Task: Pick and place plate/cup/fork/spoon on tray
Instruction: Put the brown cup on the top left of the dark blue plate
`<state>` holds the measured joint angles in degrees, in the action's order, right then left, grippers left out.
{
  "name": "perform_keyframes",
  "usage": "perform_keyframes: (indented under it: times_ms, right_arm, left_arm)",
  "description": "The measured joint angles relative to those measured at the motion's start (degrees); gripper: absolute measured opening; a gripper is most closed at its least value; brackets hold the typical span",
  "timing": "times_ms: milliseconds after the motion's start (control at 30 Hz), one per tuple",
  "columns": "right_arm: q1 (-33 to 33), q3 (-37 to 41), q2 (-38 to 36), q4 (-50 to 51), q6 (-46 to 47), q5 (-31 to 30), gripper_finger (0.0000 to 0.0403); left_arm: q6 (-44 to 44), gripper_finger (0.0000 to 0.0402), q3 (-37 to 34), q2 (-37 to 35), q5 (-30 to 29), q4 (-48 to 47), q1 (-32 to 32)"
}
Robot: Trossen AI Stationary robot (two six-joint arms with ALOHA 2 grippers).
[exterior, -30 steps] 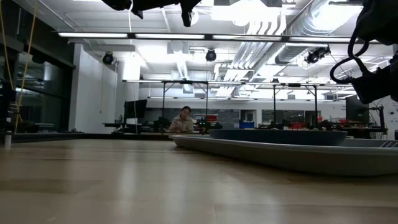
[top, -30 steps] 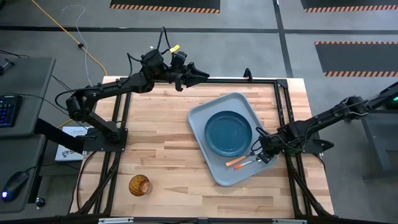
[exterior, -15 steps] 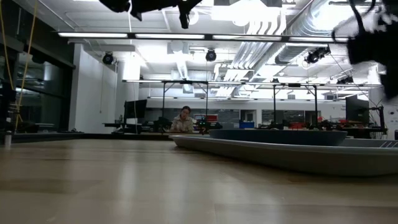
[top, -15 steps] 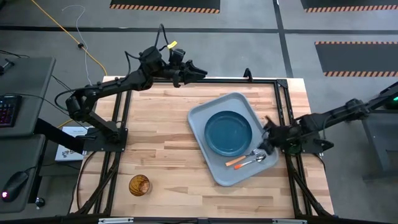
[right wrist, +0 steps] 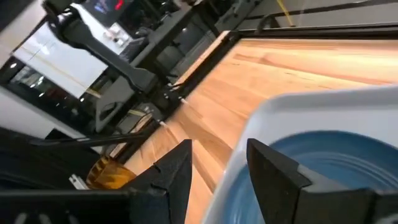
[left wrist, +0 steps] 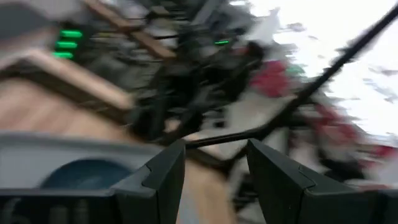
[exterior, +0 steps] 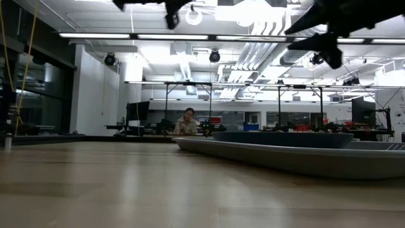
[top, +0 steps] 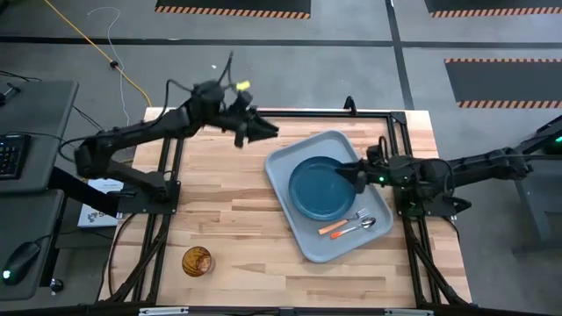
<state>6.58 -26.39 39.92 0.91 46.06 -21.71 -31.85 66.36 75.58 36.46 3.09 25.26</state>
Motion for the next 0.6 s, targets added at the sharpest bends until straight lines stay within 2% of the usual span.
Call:
perform_keyframes:
  times_ms: [67, 133, 233, 333, 467, 600]
  right_arm:
    - [-1.63, 0.00, 2.39, -3.62, -1.10, 2.80, 0.0145]
    - [-3.00, 0.00, 5.03, -8.56, -1.43, 5.88, 0.0145]
    - [-4.49, -0.07, 8.82, -15.38, -3.75, 9.17, 0.0145]
    - [-5.57, -1.82, 12.17, -17.21, -7.62, 9.81, 0.0145]
    - [-6.61, -4.62, 15.78, -17.62, -10.26, 8.73, 0.0145]
    - [-6.76, -6.85, 18.36, -17.59, -10.85, 8.71, 0.0145]
  left_arm:
    - [2.43, 0.0161, -3.74, -3.88, -8.35, -3.57, -3.10]
    - [2.71, 0.0161, -8.60, -7.87, -15.61, -3.31, -6.68]
    - [1.06, 0.0161, -16.06, -13.08, -26.05, 3.30, -12.74]
    - [0.70, 0.0161, -22.71, -16.39, -34.21, 10.08, -18.21]
    - [0.61, 0.0161, -27.19, -17.57, -40.75, 11.77, -22.74]
    - [2.20, 0.0161, -27.42, -17.52, -41.83, 11.59, -23.83]
